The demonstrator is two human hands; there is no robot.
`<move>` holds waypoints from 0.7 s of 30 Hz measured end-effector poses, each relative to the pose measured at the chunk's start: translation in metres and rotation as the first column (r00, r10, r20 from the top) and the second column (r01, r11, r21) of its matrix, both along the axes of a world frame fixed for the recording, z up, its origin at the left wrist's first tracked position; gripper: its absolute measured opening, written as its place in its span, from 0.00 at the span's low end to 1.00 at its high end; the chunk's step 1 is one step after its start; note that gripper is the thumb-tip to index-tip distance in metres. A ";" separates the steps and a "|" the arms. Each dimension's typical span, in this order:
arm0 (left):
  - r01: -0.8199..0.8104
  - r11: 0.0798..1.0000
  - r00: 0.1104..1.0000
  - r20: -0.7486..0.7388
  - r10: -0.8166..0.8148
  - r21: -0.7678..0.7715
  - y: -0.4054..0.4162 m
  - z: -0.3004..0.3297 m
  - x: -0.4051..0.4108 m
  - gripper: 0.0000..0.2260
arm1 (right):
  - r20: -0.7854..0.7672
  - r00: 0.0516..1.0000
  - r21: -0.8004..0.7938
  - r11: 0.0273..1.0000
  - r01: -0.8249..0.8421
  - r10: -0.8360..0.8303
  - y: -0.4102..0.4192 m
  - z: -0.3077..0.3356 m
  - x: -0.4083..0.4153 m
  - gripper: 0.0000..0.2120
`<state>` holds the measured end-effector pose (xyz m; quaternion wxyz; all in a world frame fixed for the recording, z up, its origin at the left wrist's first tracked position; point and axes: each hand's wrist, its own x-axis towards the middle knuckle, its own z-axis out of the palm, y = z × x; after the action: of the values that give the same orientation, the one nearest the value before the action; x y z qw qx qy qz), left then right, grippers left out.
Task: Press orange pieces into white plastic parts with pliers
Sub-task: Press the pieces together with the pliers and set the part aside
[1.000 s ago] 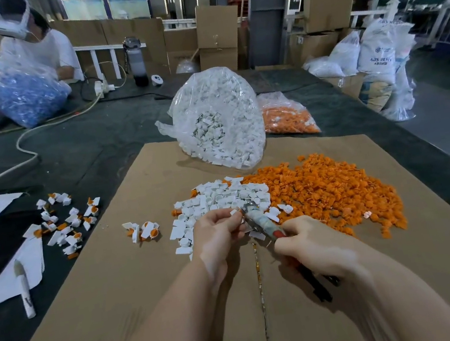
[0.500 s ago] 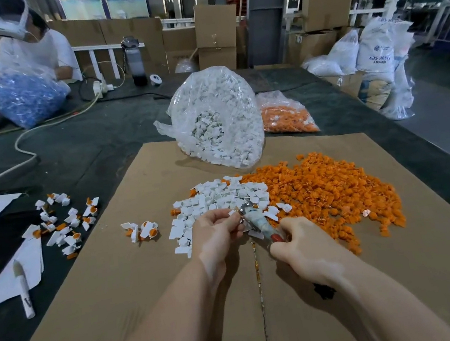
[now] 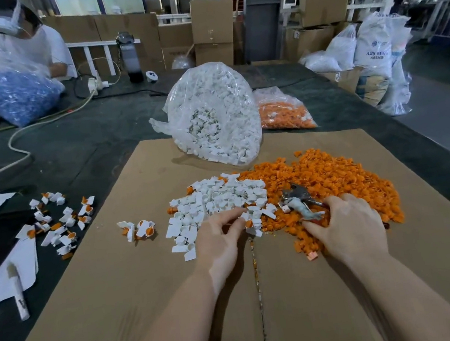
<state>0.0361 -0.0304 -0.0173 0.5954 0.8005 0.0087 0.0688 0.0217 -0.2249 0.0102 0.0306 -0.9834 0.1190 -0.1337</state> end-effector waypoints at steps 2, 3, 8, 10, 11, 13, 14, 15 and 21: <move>0.015 1.000 1.000 0.017 -0.015 0.017 0.000 0.000 -0.001 0.08 | -0.029 0.999 -0.081 0.997 0.020 -0.022 0.000 -0.003 -0.001 0.28; 0.026 0.999 0.999 0.023 -0.027 0.027 0.000 0.000 -0.001 0.09 | -0.021 1.000 -0.111 0.994 0.015 -0.017 0.003 -0.004 -0.002 0.29; 0.074 0.996 0.996 0.041 -0.076 0.054 0.001 0.000 0.001 0.10 | 0.316 0.858 0.097 0.885 -0.455 0.406 0.042 -0.012 -0.006 0.14; 0.091 0.994 0.995 0.037 -0.093 0.055 0.001 0.002 0.000 0.10 | 0.399 0.773 0.130 0.804 -0.581 0.494 0.058 -0.017 -0.009 0.10; 0.100 0.994 0.994 0.029 -0.101 0.042 0.002 0.002 -0.001 0.10 | 0.414 0.758 0.157 0.781 -0.604 0.504 0.062 -0.020 -0.010 0.08; 0.118 0.993 0.993 0.000 -0.118 -0.013 0.005 0.003 -0.005 0.13 | 0.439 0.763 0.220 0.766 -0.604 0.475 0.066 -0.025 -0.011 0.06; 0.134 0.990 0.991 -0.014 -0.135 -0.031 0.006 0.003 -0.006 0.14 | 0.447 0.770 0.246 0.765 -0.596 0.456 0.065 -0.027 -0.011 0.05; 0.154 0.988 0.988 -0.020 -0.154 -0.021 0.007 0.003 -0.008 0.15 | 0.449 0.775 0.266 0.762 -0.590 0.444 0.065 -0.029 -0.011 0.05; 0.169 0.972 0.984 0.023 -0.175 0.162 0.002 0.003 -0.011 0.14 | 0.465 0.783 0.307 0.754 -0.581 0.413 0.066 -0.030 -0.014 0.04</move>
<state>0.0250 -0.0286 -0.0147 0.5330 0.8419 -0.0773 0.0323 0.0074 -0.1593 -0.0198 0.3055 -0.9025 -0.1331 -0.2726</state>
